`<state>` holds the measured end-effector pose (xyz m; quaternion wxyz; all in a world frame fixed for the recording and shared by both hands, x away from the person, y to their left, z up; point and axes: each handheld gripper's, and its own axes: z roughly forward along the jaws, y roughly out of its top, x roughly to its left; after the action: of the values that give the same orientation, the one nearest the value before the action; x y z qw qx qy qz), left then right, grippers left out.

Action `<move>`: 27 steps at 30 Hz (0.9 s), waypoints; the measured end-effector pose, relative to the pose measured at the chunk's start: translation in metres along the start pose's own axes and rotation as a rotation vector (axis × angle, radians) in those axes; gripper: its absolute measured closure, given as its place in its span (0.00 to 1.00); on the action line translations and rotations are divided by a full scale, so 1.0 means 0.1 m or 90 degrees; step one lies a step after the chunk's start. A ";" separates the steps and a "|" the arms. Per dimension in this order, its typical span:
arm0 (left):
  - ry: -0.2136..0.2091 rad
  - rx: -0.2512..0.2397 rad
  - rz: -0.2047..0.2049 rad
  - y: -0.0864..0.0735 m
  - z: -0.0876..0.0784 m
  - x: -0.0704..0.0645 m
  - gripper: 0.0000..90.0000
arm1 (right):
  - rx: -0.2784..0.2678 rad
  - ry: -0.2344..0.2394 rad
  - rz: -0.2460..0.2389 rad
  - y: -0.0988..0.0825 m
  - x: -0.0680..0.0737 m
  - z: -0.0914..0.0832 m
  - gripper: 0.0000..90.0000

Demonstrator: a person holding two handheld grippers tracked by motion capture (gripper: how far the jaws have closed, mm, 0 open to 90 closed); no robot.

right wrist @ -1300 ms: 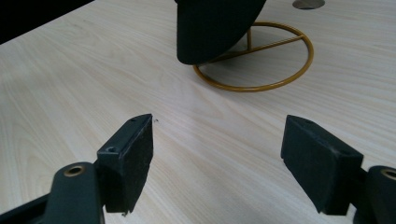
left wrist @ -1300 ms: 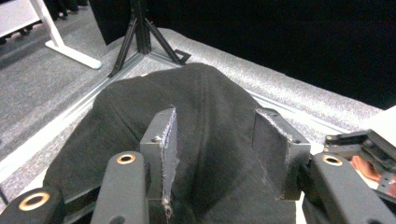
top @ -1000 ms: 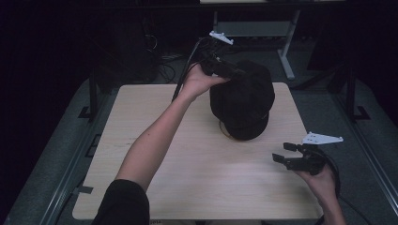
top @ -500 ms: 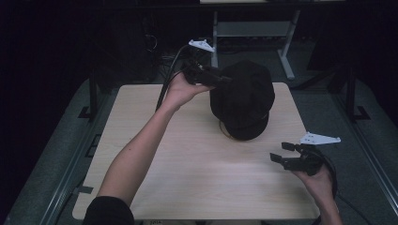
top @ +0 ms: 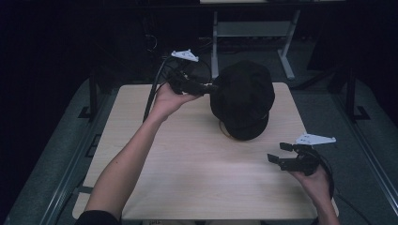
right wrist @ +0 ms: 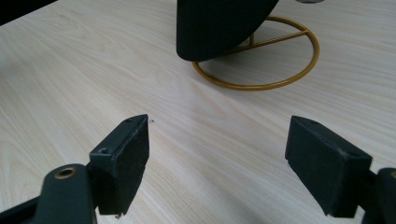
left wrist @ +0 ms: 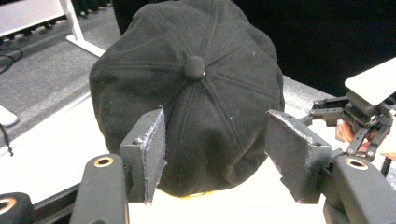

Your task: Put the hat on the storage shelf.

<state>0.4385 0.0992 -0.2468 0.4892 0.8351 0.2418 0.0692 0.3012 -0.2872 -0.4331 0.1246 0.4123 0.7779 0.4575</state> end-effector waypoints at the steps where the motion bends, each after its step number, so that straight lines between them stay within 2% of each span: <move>1: 0.002 0.000 -0.001 -0.02 -0.02 0.00 0.42 | 0.001 -0.001 -0.003 0.00 0.00 0.01 0.24; 6: 0.006 -0.003 0.006 -0.12 -0.13 -0.02 0.41 | 0.016 -0.007 -0.018 0.00 0.05 0.03 0.23; 10: 0.014 0.003 0.002 -0.22 -0.20 -0.04 0.40 | 0.024 -0.005 -0.018 0.00 0.05 0.06 0.23; 27: 0.028 -0.007 -0.005 -0.59 -0.46 -0.13 0.38 | 0.025 -0.004 -0.030 0.01 0.15 0.09 0.23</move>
<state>0.3914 0.1530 -0.2718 0.4884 0.8299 0.2552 0.0872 0.2973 -0.2699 -0.4344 0.1297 0.3976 0.7959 0.4378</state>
